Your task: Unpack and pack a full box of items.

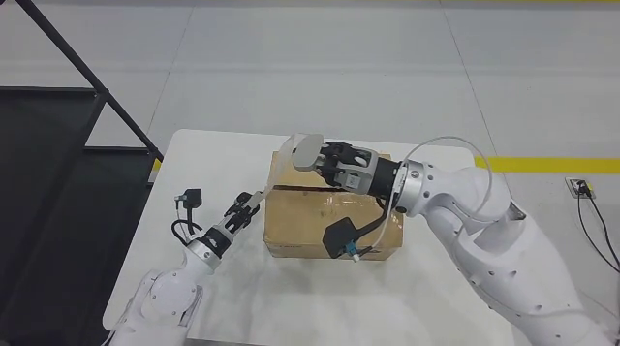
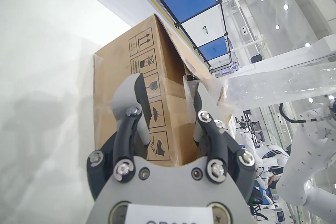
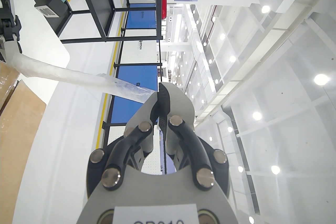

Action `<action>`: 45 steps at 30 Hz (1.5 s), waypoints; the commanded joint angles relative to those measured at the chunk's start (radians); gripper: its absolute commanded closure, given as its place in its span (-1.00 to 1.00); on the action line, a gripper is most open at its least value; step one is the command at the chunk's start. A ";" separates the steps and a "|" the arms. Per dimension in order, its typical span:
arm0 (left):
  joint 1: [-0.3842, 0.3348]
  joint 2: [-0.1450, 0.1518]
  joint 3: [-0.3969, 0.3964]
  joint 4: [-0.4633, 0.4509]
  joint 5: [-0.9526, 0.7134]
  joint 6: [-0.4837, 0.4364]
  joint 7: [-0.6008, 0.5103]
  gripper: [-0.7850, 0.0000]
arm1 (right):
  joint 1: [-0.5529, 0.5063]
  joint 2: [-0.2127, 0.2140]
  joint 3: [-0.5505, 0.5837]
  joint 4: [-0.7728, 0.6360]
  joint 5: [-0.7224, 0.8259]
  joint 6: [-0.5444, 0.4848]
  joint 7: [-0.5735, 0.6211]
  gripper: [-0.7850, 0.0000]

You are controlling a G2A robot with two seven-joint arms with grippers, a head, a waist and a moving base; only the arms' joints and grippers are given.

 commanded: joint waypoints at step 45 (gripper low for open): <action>0.062 0.010 -0.106 -0.152 -0.288 -0.037 -0.081 1.00 | -0.047 0.007 0.069 -0.015 0.010 0.019 -0.021 1.00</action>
